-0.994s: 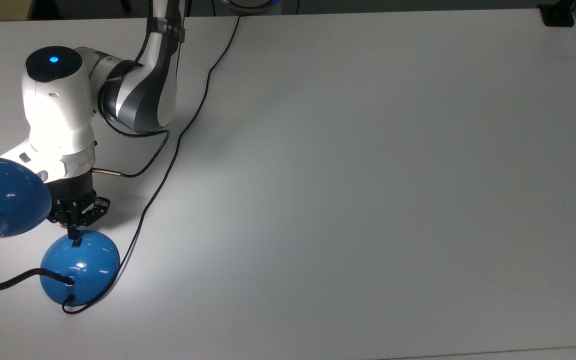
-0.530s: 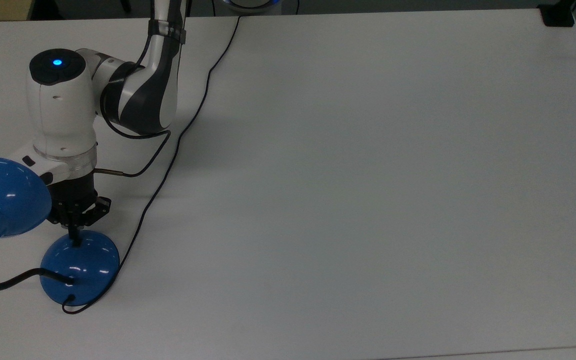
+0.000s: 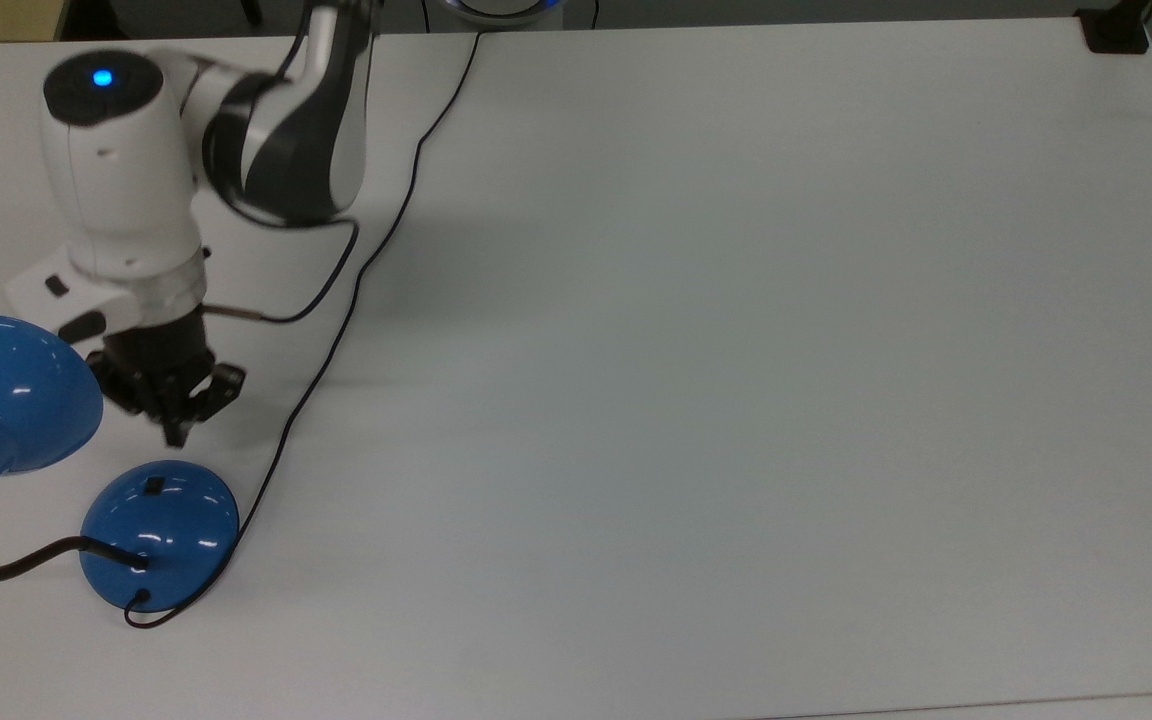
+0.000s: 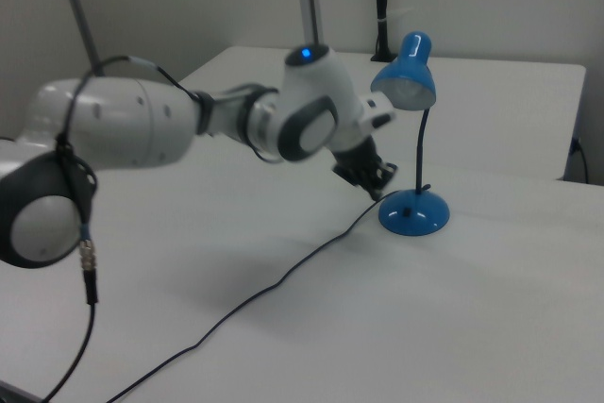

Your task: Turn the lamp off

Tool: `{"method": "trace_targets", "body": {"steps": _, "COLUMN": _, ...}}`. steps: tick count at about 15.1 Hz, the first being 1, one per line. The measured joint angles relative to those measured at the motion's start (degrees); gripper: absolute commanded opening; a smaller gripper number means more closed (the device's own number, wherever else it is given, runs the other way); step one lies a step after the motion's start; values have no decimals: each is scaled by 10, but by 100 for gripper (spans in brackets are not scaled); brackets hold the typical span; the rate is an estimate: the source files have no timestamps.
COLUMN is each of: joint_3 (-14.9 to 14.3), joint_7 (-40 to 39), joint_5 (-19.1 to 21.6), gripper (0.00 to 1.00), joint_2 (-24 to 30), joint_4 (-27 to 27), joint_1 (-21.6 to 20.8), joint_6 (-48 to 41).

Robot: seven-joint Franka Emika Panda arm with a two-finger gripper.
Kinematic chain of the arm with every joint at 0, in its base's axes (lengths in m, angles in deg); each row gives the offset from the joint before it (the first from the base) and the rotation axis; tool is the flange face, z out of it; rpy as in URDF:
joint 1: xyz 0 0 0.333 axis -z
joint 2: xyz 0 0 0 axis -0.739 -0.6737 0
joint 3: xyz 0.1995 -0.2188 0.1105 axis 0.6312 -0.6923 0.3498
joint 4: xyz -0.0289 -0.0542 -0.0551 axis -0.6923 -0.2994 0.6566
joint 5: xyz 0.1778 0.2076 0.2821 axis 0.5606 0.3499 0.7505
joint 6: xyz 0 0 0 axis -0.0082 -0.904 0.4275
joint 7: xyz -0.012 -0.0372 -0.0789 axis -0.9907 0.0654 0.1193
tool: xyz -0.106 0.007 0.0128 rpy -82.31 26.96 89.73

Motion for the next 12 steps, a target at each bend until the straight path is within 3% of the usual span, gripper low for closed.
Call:
{"method": "trace_targets", "body": {"steps": 1, "joint_3": 10, "joint_7": 25, "joint_5": 0, "gripper": 2, "joint_2": 30, "joint_4": -8, "joint_1": -4, "joint_6": -42}}
{"method": "trace_targets", "body": {"steps": 3, "joint_3": 19, "joint_7": 71, "joint_5": -1, "gripper": 20, "joint_2": 95, "joint_4": -26, "joint_1": -21, "joint_6": -140}}
{"method": "trace_targets", "body": {"steps": 4, "joint_3": 20, "joint_7": 86, "joint_5": -2, "gripper": 52, "joint_2": 127, "joint_4": -34, "joint_1": -31, "joint_6": -196}}
{"method": "trace_targets", "body": {"steps": 5, "joint_3": 20, "joint_7": 95, "joint_5": -4, "gripper": 100, "joint_2": 158, "joint_4": -39, "joint_1": -41, "joint_6": -252}}
{"method": "trace_targets", "body": {"steps": 8, "joint_3": 21, "joint_7": 103, "joint_5": -11, "gripper": 100, "joint_2": 256, "joint_4": -51, "joint_1": -63, "joint_6": -410}}
{"method": "trace_targets", "body": {"steps": 12, "joint_3": 21, "joint_7": 111, "joint_5": -25, "gripper": 100, "joint_2": 328, "joint_4": -70, "joint_1": -74, "joint_6": -474}}
